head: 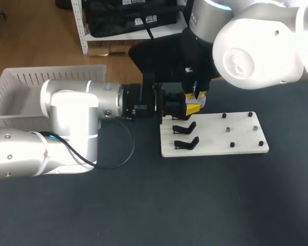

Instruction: Pick up each earbud case from the left stands, insert the matching earbuds, close the lid, and place the case in the box.

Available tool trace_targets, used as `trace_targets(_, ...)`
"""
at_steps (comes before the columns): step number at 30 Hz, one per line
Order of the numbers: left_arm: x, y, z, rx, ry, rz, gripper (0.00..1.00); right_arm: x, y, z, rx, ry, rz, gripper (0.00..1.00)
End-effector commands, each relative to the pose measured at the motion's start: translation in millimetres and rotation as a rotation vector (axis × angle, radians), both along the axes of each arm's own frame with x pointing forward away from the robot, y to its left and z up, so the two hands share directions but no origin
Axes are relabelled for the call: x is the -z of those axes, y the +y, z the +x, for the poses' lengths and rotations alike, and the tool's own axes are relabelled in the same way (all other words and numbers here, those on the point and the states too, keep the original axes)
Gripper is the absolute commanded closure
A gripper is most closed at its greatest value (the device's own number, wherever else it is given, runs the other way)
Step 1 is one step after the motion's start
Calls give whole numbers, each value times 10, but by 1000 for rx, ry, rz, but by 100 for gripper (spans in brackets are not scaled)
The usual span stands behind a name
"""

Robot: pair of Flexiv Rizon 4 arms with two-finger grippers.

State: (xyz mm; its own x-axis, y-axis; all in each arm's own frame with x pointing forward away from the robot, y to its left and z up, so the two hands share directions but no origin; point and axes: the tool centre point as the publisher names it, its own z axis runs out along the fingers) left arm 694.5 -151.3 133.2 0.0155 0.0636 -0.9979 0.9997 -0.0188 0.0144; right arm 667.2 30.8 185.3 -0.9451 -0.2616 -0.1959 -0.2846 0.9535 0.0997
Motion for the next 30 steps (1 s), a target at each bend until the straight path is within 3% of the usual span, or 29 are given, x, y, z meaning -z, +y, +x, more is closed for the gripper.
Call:
trace_targets(1, 5, -6, -13, -7, -4, -4, 100, 6, 10, 3, 2, 0, -4, 100)
trace_targets(30, 5, -6, -13, -7, -4, -4, 100, -15, 14, 75, 4, -3, -18, 100)
